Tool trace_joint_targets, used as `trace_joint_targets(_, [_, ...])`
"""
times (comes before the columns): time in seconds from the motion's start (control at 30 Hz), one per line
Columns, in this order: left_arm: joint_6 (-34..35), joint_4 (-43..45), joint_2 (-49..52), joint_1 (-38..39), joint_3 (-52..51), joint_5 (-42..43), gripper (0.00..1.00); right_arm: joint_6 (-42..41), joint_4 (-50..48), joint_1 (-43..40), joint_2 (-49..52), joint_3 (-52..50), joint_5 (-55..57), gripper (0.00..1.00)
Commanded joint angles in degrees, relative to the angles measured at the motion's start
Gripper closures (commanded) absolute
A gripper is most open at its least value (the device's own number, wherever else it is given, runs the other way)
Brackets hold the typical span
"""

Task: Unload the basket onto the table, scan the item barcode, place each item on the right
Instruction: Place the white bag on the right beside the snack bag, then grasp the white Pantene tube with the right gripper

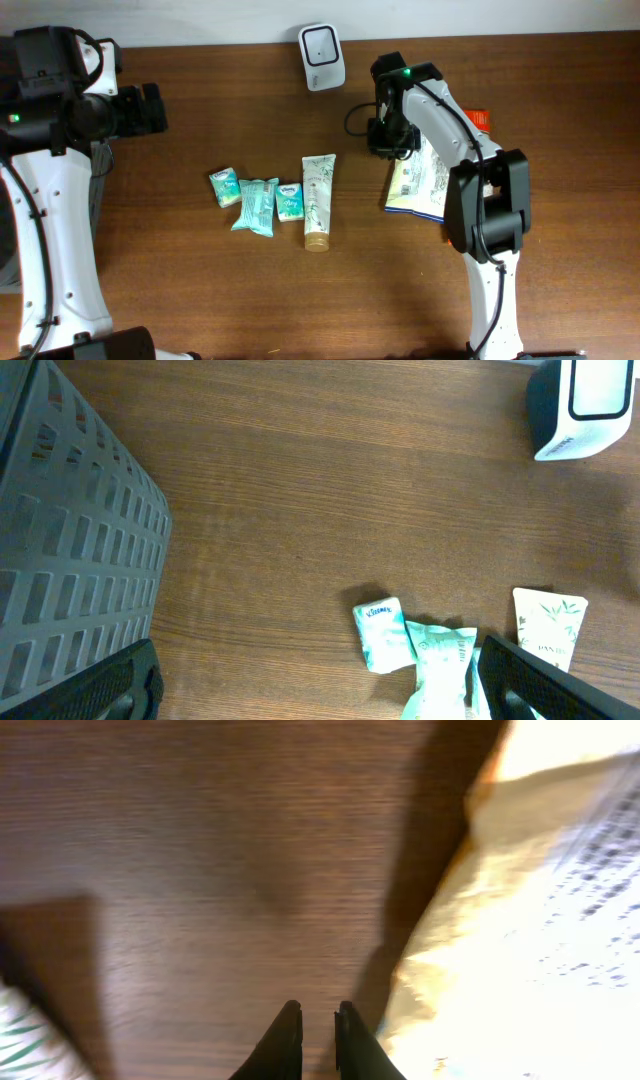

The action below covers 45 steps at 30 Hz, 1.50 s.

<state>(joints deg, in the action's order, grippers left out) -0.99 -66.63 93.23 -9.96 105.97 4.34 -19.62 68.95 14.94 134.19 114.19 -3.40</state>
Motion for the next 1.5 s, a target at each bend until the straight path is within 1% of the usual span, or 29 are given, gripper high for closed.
trace_joint_targets(0.0, [0.2,0.1,-0.3,-0.3,0.4,0.4,0.01,-0.8,0.3,-0.8,1.6,-1.4,4.6,0.88])
trace_joint_targets(0.13, [0.2,0.1,-0.3,-0.3,0.4,0.4,0.01,-0.8,2.4,-2.7,1.6,-1.9,9.7,0.87])
trace_joint_targets(0.33, [0.2,0.1,-0.3,-0.3,0.4,0.4,0.01,-0.3,4.8,-7.3,1.6,-1.9,10.2,0.87])
trace_joint_targets(0.43, [0.2,0.1,-0.3,-0.3,0.4,0.4,0.01,4.7,5.2,-8.3,1.2,0.2,3.8,0.87])
trace_joint_targets(0.47, [0.2,0.1,-0.3,-0.3,0.4,0.4,0.01,5.2,5.9,-8.2,0.9,2.0,2.5,0.86])
trace_joint_targets(0.57, [0.2,0.1,-0.3,-0.3,0.4,0.4,0.01,8.5,9.2,-6.9,-0.8,9.1,-4.3,0.75])
trace_joint_targets(0.63, [0.1,0.1,-0.3,-0.3,0.4,0.4,0.01,8.9,11.6,-5.6,-1.9,13.2,-9.7,0.70])
trace_joint_targets(0.67, [0.1,0.1,-0.3,-0.3,0.4,0.4,0.01,8.9,12.8,-4.7,-2.2,15.2,-12.8,0.65])
trace_joint_targets(0.7, [0.2,0.1,-0.2,-0.3,0.4,0.4,0.01,8.9,13.7,-3.6,-2.3,16.4,-15.8,0.57])
trace_joint_targets(0.73, [0.1,0.1,-0.3,-0.3,0.4,0.4,0.01,8.9,14.3,-2.2,-2.3,16.5,-18.4,0.44])
trace_joint_targets(0.8, [0.1,0.1,-0.3,-0.3,0.4,0.4,0.01,8.9,15.1,0.3,-1.9,15.1,-18.9,0.21])
trace_joint_targets(0.83, [0.1,0.1,-0.3,-0.3,0.4,0.4,0.01,8.7,15.1,1.7,-1.8,13.7,-18.9,0.08])
trace_joint_targets(0.87, [0.1,0.1,-0.3,-0.3,0.4,0.4,0.01,8.7,15.0,3.3,-1.7,11.8,-18.9,0.00])
trace_joint_targets(0.97, [0.2,0.1,-0.3,-0.3,0.4,0.4,0.01,8.6,12.7,6.4,-1.7,7.1,-18.9,0.01])
trace_joint_targets(1.03, [0.2,0.1,-0.3,-0.3,0.4,0.4,0.01,6.9,7.7,8.5,-1.7,2.5,-19.2,0.00])
trace_joint_targets(1.07, [0.1,0.1,-0.2,-0.3,0.4,0.4,0.01,5.6,3.5,9.8,-1.7,-0.7,-19.1,0.02])
trace_joint_targets(1.17, [0.1,0.1,-0.3,-0.3,0.4,0.4,0.01,5.5,-1.0,11.2,-1.7,-4.4,-20.5,0.07])
trace_joint_targets(1.33, [0.2,0.1,-0.3,-0.3,0.4,0.4,0.01,4.1,-7.7,12.8,-1.7,-10.1,-20.5,0.28])
trace_joint_targets(1.37, [0.2,0.1,-0.3,-0.3,0.4,0.4,0.01,4.1,-10.4,13.3,-1.7,-12.5,-21.6,0.44])
trace_joint_targets(1.4, [0.2,0.1,-0.2,-0.3,0.4,0.4,0.01,4.1,-10.9,13.3,-1.7,-13.1,-21.8,0.54])
trace_joint_targets(1.43, [0.1,0.1,-0.3,-0.3,0.4,0.4,0.01,4.1,-11.2,13.3,-1.7,-13.6,-21.9,0.60])
trace_joint_targets(1.47, [0.2,0.1,-0.2,-0.3,0.4,0.4,0.01,4.1,-11.2,13.3,-1.7,-13.7,-21.9,0.70])
